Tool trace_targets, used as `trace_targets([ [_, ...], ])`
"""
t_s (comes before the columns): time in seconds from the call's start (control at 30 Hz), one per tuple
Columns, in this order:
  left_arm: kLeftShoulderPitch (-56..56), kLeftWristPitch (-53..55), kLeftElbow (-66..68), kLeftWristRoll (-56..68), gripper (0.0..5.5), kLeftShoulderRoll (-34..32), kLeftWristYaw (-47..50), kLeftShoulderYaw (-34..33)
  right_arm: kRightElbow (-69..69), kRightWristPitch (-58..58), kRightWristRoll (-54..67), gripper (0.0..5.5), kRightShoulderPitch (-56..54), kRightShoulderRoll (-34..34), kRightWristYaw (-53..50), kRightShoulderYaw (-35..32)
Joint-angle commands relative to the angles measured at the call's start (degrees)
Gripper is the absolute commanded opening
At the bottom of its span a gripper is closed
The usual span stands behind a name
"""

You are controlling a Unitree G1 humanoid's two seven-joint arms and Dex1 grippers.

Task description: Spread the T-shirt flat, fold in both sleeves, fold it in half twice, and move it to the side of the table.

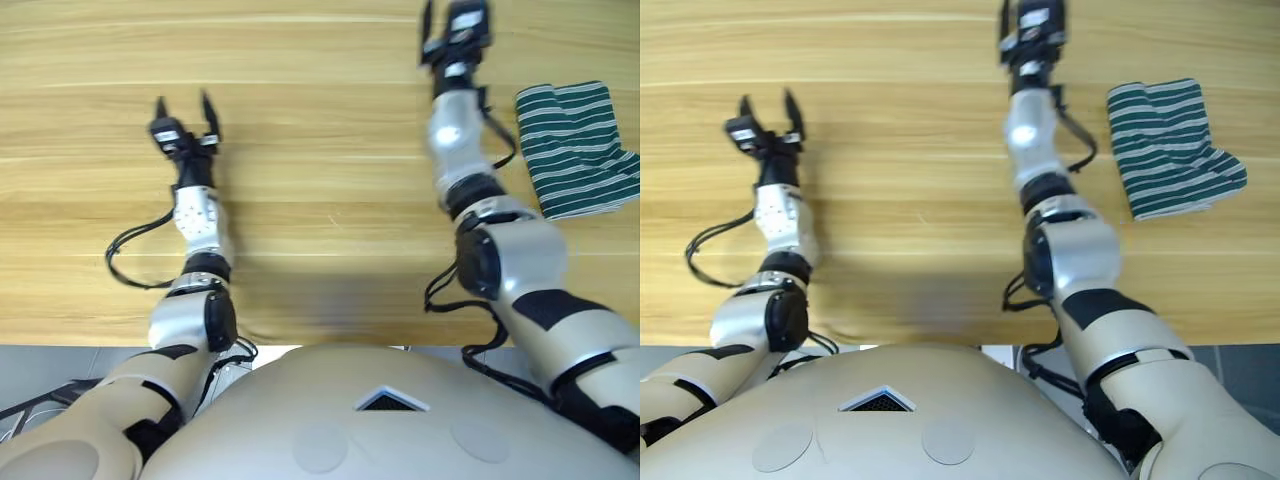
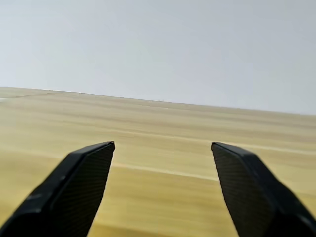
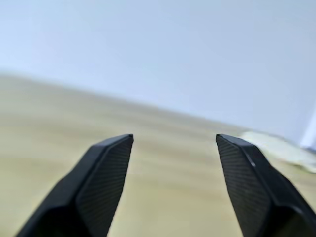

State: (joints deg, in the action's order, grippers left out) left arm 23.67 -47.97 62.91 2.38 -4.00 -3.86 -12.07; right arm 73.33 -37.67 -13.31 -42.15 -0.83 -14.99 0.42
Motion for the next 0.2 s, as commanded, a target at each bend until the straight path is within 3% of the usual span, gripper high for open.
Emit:
trace_targets([
  [0.03,3.3,1.4,2.3,-5.0,3.64,3.4,3.2,4.7,0.4,-0.6,-2.3,3.1,4.7,3.8,0.2,3.3],
  [0.2,-1.3,-2.9,-0.9,-6.1,3.64,6.5,3.7,7.2,-1.7,-4.9,-5.0,3.1,11.3,6.3,-3.7,6.8],
])
